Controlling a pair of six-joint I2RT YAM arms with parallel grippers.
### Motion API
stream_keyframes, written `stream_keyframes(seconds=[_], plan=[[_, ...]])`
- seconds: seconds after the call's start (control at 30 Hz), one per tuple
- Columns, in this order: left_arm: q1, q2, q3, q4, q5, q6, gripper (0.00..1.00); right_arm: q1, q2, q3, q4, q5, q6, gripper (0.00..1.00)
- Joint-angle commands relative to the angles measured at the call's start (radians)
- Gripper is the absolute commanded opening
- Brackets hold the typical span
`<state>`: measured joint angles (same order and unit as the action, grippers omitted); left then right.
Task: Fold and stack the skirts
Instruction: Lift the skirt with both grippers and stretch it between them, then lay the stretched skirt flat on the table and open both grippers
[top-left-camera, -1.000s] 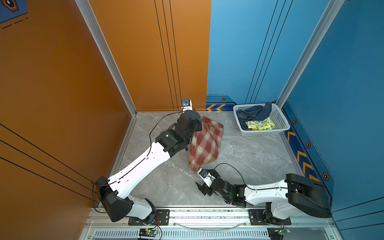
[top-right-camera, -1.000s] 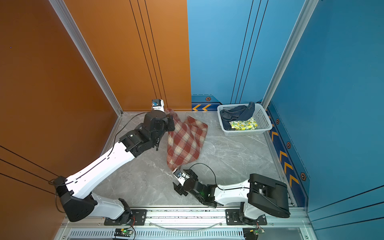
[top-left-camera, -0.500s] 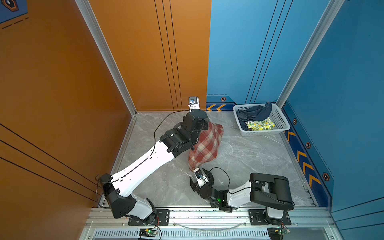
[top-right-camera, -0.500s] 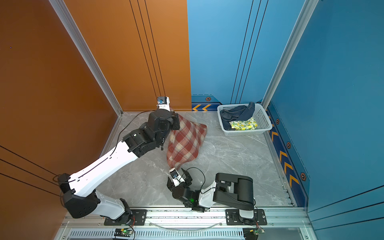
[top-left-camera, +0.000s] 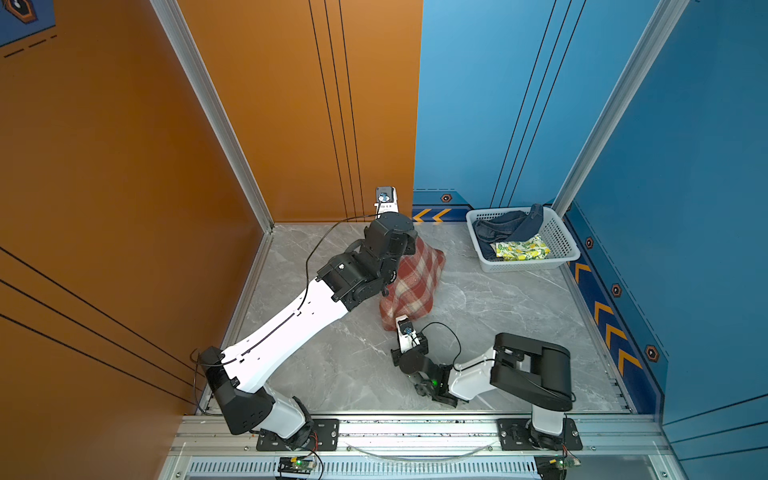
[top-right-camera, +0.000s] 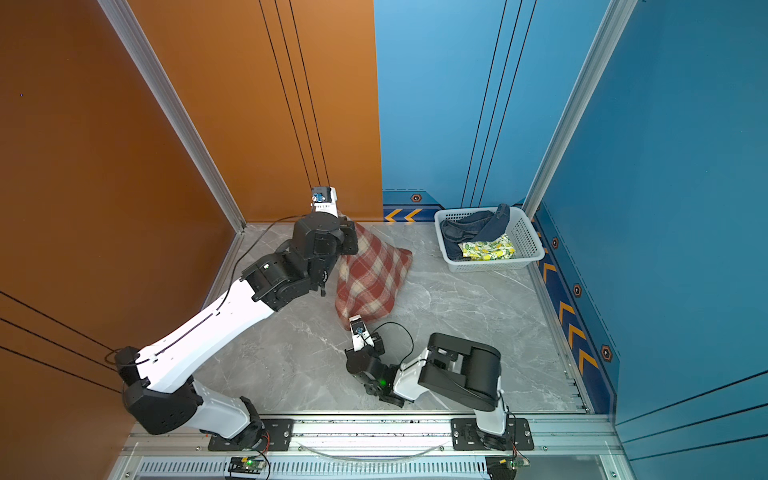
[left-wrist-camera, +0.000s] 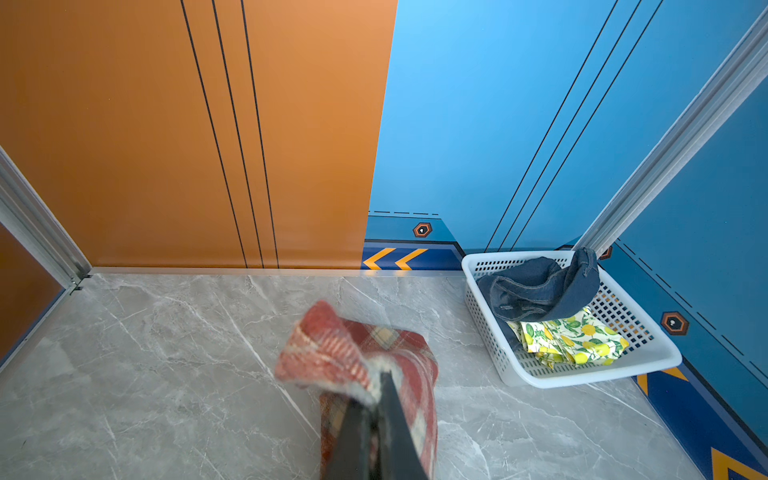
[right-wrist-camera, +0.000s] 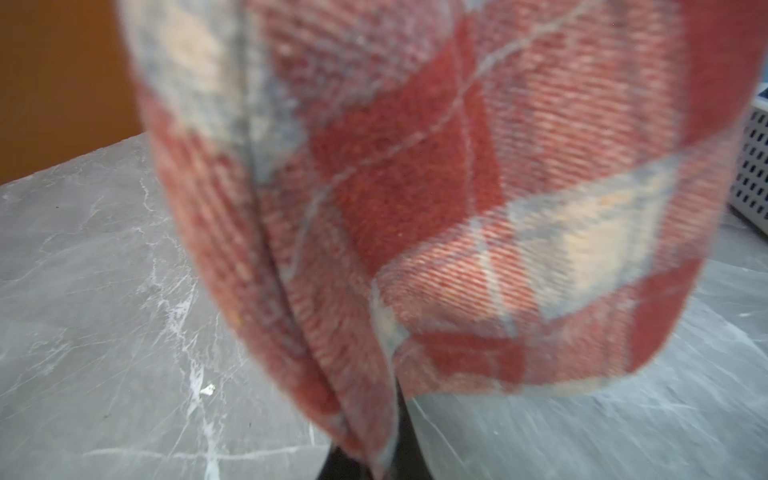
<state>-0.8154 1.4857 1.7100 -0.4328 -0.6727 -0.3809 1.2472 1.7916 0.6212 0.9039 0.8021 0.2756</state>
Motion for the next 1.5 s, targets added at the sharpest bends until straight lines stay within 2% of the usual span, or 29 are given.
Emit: stream_keyframes(seconds=[0.0, 0.13, 0.23, 0.33, 0.47, 0.77, 0.93, 1.1, 1.17, 1.27, 1.33, 1.4, 1.47], plan=[[0.067, -0.020, 0.080, -0.020, 0.015, 0.015, 0.00, 0.002, -0.253, -0.047, -0.199, -0.036, 0.008, 0.00], [0.151, -0.037, 0.138, -0.068, 0.056, 0.011, 0.00, -0.056, -0.600, 0.017, -0.640, -0.158, 0.022, 0.00], [0.212, -0.070, 0.146, -0.089, 0.082, 0.005, 0.00, -0.145, -0.781, 0.136, -0.953, -0.263, -0.002, 0.00], [0.260, -0.110, 0.149, -0.108, 0.101, -0.001, 0.00, -0.247, -0.892, 0.264, -1.158, -0.342, -0.066, 0.00], [0.285, -0.154, 0.161, -0.133, 0.106, 0.010, 0.00, -0.356, -0.931, 0.415, -1.309, -0.445, -0.121, 0.00], [0.273, -0.289, 0.100, -0.175, 0.090, 0.026, 0.00, -0.362, -0.909, 0.634, -1.462, -0.513, -0.177, 0.00], [0.200, -0.423, 0.031, -0.178, 0.019, 0.062, 0.00, -0.291, -0.924, 0.695, -1.536, -0.475, -0.187, 0.00], [0.168, -0.438, 0.032, -0.215, -0.041, 0.098, 0.00, -0.276, -0.899, 0.715, -1.537, -0.483, -0.147, 0.00], [0.204, -0.404, 0.035, -0.229, -0.010, 0.084, 0.00, -0.335, -0.862, 0.722, -1.536, -0.550, -0.108, 0.00], [0.317, -0.316, 0.053, -0.239, 0.130, 0.024, 0.00, -0.503, -0.784, 0.716, -1.487, -0.729, -0.045, 0.00], [0.405, -0.226, 0.070, -0.241, 0.233, -0.014, 0.00, -0.630, -0.723, 0.698, -1.432, -0.848, -0.008, 0.00], [0.490, -0.110, 0.099, -0.238, 0.321, -0.053, 0.00, -0.771, -0.615, 0.674, -1.323, -1.019, 0.057, 0.00], [0.543, 0.011, 0.131, -0.213, 0.384, -0.070, 0.00, -0.847, -0.489, 0.679, -1.243, -1.092, 0.070, 0.00]])
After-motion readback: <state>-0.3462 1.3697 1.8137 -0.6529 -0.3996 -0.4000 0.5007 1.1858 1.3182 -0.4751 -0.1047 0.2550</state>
